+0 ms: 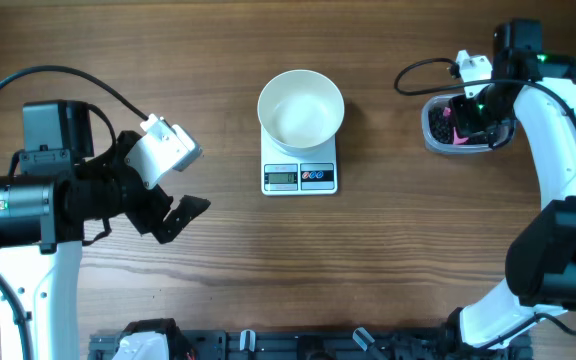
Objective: Scoop item into bowl and weigh 150g on scale
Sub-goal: 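Dip the pink scoop into the black beans and scoop them up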
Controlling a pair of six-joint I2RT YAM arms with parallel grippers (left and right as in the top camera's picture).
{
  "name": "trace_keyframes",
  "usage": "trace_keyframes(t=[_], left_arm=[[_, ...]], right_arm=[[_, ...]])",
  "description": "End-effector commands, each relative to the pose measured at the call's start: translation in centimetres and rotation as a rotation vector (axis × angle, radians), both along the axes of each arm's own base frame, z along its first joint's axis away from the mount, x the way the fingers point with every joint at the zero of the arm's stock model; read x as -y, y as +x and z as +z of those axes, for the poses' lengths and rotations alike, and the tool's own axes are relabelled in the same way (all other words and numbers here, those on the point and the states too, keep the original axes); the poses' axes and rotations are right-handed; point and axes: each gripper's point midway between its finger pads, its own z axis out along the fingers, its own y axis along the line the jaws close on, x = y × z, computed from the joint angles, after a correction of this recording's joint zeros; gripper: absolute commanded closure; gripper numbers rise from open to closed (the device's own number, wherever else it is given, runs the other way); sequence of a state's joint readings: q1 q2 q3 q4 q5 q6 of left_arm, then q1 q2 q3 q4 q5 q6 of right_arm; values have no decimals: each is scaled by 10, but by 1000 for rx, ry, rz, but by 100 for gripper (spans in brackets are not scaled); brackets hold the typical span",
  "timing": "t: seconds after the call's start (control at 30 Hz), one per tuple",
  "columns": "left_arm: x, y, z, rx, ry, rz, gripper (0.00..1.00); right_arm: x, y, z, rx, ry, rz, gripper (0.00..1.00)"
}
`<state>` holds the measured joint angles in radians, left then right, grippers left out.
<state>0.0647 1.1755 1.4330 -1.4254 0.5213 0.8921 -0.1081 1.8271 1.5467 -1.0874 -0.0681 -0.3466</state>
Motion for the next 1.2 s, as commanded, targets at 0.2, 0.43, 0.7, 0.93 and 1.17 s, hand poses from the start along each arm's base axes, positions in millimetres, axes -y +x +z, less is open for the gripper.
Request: trace_keyframes(t=[0.2, 0.43, 0.7, 0.93, 1.17], left_arm=[[1, 0, -3, -14, -2, 5, 0], [1, 0, -3, -14, -2, 5, 0], [1, 0, -3, -14, -2, 5, 0], [1, 0, -3, -14, -2, 5, 0], [1, 0, -3, -14, -2, 5, 0]], right_arm=[[-6, 1, -23, -41, 257, -35, 96], [23, 0, -27, -34, 347, -132, 96], [51, -9, -24, -16, 456, -239, 96], [65, -11, -11, 35, 595, -311, 96], [69, -10, 2, 86, 712, -344, 96]])
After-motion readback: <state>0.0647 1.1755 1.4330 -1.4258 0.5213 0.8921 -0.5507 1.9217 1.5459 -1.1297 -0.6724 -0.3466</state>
